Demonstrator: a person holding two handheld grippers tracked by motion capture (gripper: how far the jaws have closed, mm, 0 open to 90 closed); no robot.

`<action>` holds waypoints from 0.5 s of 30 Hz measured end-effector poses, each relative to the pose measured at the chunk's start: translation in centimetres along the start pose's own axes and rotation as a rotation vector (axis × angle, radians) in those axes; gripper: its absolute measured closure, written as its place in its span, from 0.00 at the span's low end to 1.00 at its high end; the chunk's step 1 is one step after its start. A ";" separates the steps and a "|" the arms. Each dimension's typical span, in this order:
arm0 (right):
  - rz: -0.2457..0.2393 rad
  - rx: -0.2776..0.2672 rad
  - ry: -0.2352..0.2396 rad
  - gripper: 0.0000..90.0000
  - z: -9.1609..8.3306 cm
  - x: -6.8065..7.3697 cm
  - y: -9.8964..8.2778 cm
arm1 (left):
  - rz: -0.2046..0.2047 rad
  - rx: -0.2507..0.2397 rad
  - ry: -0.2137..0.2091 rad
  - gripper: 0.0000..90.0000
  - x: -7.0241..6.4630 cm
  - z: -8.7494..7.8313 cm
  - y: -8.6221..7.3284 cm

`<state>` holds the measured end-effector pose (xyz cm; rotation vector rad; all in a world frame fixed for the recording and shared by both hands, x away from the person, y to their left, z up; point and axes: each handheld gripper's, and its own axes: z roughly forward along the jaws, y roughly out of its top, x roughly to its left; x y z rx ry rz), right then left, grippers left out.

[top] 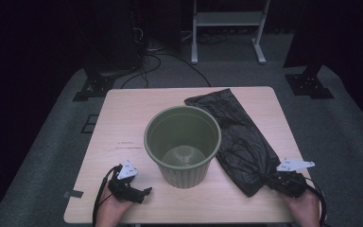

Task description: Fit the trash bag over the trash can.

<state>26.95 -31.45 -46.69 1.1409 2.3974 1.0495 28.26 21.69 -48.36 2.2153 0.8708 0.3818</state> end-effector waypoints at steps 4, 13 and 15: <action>-0.004 0.013 0.015 0.98 -1.2 0.7 -1.6 | -0.001 0.000 0.001 0.00 0.0 0.0 0.0; 0.017 -0.008 0.006 0.78 -3.2 1.4 -3.1 | -0.003 0.001 0.004 0.00 0.0 0.0 0.0; 0.023 -0.026 -0.010 0.63 -3.5 1.5 -2.5 | -0.003 0.001 0.005 0.00 0.0 0.0 0.0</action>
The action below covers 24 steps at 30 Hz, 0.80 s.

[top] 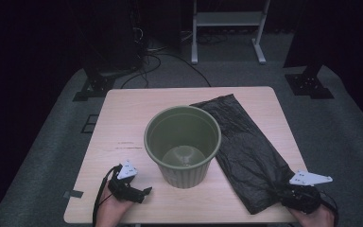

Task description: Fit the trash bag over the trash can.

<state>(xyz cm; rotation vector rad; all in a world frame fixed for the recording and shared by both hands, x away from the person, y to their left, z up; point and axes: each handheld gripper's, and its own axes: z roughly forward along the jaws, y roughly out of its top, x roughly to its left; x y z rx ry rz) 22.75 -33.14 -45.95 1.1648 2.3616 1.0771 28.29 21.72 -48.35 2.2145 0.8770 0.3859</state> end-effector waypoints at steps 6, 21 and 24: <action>0.001 -0.024 -0.010 0.27 0.8 0.1 2.3 | -0.001 0.001 0.002 0.00 0.0 0.0 0.0; 0.016 0.031 -0.109 0.10 5.8 -2.5 7.8 | -0.001 0.001 0.002 0.00 0.0 0.0 0.0; 0.023 0.030 -0.131 0.09 6.3 -3.8 8.6 | -0.001 0.001 0.002 0.00 0.0 0.0 0.0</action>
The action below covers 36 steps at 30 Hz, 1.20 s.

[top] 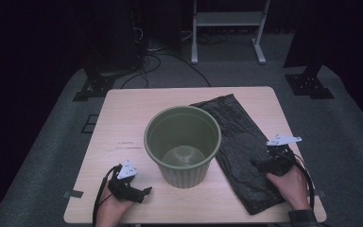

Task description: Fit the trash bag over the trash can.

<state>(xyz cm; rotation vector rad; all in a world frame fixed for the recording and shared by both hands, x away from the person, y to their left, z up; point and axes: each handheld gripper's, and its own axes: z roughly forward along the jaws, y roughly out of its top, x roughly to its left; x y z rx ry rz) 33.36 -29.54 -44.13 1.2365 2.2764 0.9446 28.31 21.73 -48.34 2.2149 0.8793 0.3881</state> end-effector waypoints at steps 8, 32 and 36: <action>0.056 0.010 -0.001 0.09 1.8 -3.5 1.5 | 0.000 0.000 0.000 0.00 0.0 0.0 0.0; 0.120 0.087 0.101 0.09 5.9 -4.8 1.2 | 0.000 0.000 0.000 0.00 0.0 0.0 0.0; 0.104 0.084 0.128 0.09 6.3 -3.8 1.7 | 0.000 0.000 0.000 0.00 0.0 0.0 0.0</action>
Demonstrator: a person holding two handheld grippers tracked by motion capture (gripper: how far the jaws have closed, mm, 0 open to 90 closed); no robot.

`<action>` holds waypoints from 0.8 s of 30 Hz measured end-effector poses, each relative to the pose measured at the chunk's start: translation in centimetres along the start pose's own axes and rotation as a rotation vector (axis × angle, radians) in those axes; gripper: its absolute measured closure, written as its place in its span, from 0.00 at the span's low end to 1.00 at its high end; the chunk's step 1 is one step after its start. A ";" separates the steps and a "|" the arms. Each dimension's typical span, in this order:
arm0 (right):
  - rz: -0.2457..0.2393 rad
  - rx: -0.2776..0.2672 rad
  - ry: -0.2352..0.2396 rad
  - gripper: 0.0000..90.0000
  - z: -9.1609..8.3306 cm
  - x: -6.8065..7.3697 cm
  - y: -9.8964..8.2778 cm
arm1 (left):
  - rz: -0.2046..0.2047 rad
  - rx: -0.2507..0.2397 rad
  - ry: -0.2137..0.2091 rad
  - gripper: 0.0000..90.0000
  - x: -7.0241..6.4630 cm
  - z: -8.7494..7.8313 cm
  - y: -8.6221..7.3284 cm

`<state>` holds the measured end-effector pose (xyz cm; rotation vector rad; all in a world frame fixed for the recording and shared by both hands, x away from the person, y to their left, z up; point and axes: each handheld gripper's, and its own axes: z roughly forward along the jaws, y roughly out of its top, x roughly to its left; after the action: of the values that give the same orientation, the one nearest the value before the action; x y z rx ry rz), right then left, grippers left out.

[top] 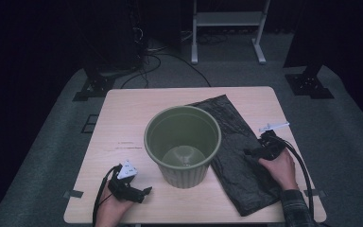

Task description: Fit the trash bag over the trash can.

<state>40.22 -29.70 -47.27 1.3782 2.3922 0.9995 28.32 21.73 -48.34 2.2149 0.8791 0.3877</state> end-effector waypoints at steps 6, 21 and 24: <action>-0.016 -0.001 0.020 0.09 0.7 1.3 0.4 | 0.000 0.000 0.000 0.00 0.0 0.0 0.0; -0.079 0.012 0.088 0.09 2.4 4.8 1.8 | 0.000 0.000 0.000 0.00 0.0 0.0 0.0; -0.097 0.015 0.099 0.09 2.8 5.6 2.3 | 0.000 0.000 0.000 0.00 0.0 0.0 0.0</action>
<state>40.09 -23.03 -47.04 1.2320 2.5152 1.0500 28.32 21.73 -48.34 2.2152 0.8790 0.3877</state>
